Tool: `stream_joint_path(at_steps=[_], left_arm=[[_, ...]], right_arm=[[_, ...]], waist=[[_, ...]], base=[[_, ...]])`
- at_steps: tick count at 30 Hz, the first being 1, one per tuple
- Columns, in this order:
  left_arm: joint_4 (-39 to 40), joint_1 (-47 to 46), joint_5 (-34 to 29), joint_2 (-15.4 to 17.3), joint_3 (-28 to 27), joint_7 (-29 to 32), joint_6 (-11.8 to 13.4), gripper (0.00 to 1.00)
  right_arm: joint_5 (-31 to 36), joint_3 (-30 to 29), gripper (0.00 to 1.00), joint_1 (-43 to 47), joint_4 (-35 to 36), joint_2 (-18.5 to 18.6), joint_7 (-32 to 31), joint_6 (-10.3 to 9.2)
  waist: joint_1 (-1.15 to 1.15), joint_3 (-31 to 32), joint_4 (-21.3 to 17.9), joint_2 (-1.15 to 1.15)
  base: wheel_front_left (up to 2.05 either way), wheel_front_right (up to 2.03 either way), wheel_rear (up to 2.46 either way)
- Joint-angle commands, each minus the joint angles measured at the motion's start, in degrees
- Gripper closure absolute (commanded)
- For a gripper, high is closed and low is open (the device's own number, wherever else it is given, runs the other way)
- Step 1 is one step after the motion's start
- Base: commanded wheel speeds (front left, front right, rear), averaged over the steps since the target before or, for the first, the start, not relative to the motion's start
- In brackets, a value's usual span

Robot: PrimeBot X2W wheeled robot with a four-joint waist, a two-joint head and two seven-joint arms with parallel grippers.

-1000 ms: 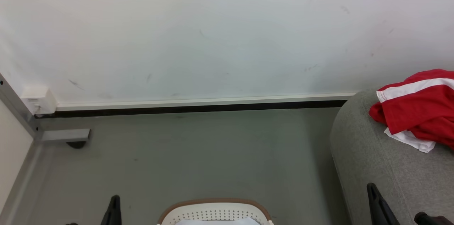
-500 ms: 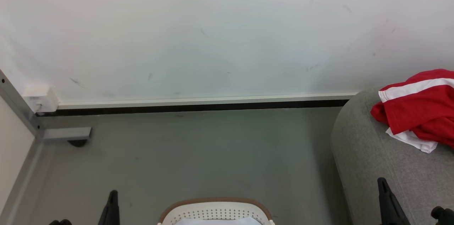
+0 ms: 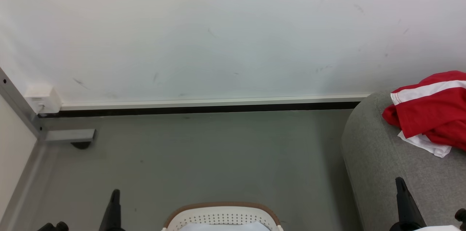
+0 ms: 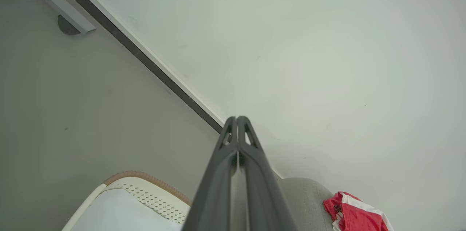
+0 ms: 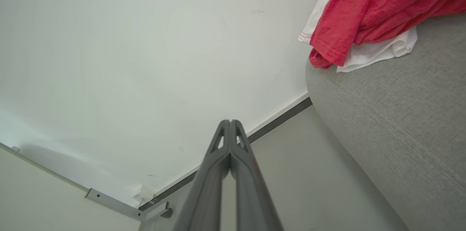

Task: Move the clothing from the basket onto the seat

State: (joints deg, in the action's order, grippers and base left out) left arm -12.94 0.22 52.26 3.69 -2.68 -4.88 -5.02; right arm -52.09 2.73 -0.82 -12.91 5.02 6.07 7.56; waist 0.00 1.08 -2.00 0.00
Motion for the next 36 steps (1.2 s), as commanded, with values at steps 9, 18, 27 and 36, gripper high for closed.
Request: stream_joint_path(at_steps=[9,18,27,36], left_arm=[[0.2,-2.0,6.6,0.0,-0.8,1.8,-0.5,1.00],[0.0,-2.8,12.0,-0.1,-1.3,3.4,-0.9,1.00],[-0.2,-3.5,16.9,-0.2,-1.8,4.8,-1.2,1.00],[-0.4,-4.1,21.3,-0.3,-2.2,6.1,-1.5,1.00]], right_arm=[[-6.8,-1.4,1.00,-1.9,0.3,0.1,-1.6,-0.06],[-12.4,-2.4,1.00,-2.4,0.1,-0.1,-3.1,-0.06],[-17.5,-3.3,1.00,-3.1,-0.1,-0.2,-4.6,-0.07],[-22.2,-4.2,1.00,-3.5,-0.3,-0.4,-5.9,-0.08]], waist=[[0.00,-0.1,0.2,0.00],[0.00,-0.3,0.4,0.00],[0.00,-0.4,0.6,0.00],[0.00,-0.5,0.9,0.00]], base=[[0.00,0.00,0.00],[0.00,0.00,0.00],[0.00,0.00,0.00],[0.00,0.00,0.00]])
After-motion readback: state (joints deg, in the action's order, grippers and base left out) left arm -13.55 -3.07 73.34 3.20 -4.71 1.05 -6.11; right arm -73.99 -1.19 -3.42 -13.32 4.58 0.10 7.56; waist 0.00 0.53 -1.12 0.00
